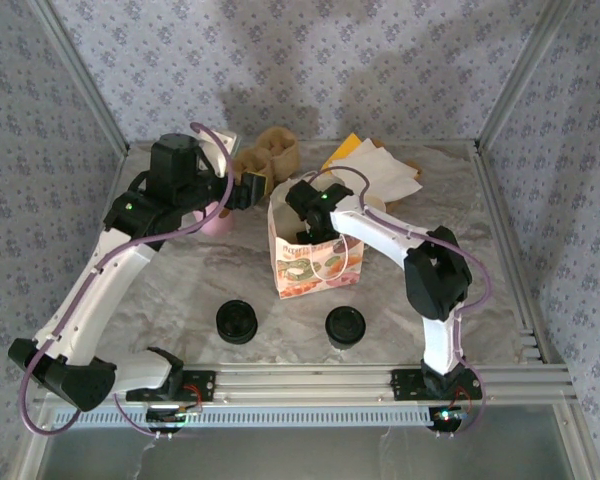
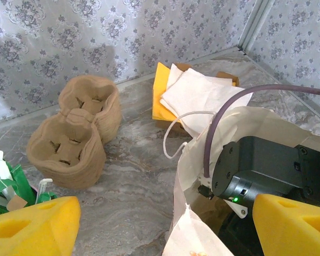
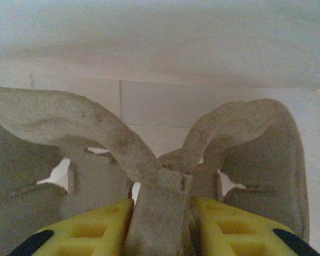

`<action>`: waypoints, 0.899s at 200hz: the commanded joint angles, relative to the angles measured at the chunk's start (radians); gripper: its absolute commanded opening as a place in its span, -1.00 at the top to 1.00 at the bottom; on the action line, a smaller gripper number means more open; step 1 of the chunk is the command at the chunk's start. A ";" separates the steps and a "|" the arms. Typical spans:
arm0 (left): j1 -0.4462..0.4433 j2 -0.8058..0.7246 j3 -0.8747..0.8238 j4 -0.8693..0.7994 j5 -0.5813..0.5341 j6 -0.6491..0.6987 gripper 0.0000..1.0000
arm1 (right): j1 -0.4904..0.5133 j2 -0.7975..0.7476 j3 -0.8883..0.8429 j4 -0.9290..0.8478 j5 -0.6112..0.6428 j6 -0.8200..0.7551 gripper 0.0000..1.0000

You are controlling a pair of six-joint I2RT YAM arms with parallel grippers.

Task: Pack the takeout coffee

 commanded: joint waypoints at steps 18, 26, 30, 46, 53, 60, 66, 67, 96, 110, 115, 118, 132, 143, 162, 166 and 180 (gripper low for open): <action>0.010 -0.019 0.004 0.013 0.004 -0.007 -0.68 | 0.003 0.013 0.017 -0.041 0.028 -0.009 0.23; 0.010 -0.019 0.003 0.013 0.004 -0.007 -0.68 | 0.004 0.010 0.015 -0.041 0.032 -0.009 0.18; 0.010 -0.019 0.003 0.013 0.004 -0.008 -0.68 | 0.004 0.009 0.014 -0.041 0.035 -0.009 0.14; 0.010 -0.020 0.004 0.012 0.005 -0.007 -0.68 | 0.008 0.005 0.016 -0.042 0.054 -0.008 -0.01; 0.010 -0.020 0.004 0.012 0.005 -0.007 -0.68 | 0.009 0.004 0.016 -0.041 0.062 -0.009 -0.08; 0.010 -0.020 0.005 0.011 0.005 -0.006 -0.68 | 0.011 0.003 0.016 -0.042 0.063 -0.011 -0.15; 0.010 -0.020 0.006 0.010 0.006 -0.006 -0.68 | 0.013 0.003 0.017 -0.045 0.064 -0.012 -0.20; 0.010 -0.020 0.007 0.010 0.006 -0.006 -0.68 | 0.014 0.003 0.017 -0.045 0.065 -0.013 -0.21; 0.011 -0.023 0.010 0.008 0.007 -0.003 -0.68 | 0.026 0.006 0.025 -0.063 0.083 -0.028 -0.52; 0.012 -0.022 0.009 0.008 0.007 -0.003 -0.68 | 0.034 0.005 0.028 -0.076 0.098 -0.028 -0.65; 0.012 -0.022 0.010 0.008 0.008 -0.001 -0.68 | 0.036 0.005 0.028 -0.078 0.100 -0.029 -0.69; 0.012 -0.023 0.009 0.008 0.007 -0.002 -0.68 | 0.036 0.005 0.029 -0.079 0.101 -0.031 -0.71; 0.013 -0.022 0.011 0.009 0.008 -0.001 -0.69 | 0.039 0.003 0.029 -0.086 0.109 -0.030 -0.83; 0.013 -0.023 0.012 0.010 0.008 -0.002 -0.69 | 0.040 0.002 0.028 -0.085 0.113 -0.030 -0.93; 0.014 -0.023 0.013 0.009 0.008 0.001 -0.69 | 0.042 0.001 0.029 -0.083 0.113 -0.031 -1.00; 0.014 -0.023 0.013 0.009 0.008 0.002 -0.69 | 0.042 0.000 0.029 -0.081 0.114 -0.031 -1.00; 0.014 -0.025 0.016 0.007 0.007 0.001 -0.69 | 0.042 -0.004 0.030 -0.079 0.114 -0.031 -1.00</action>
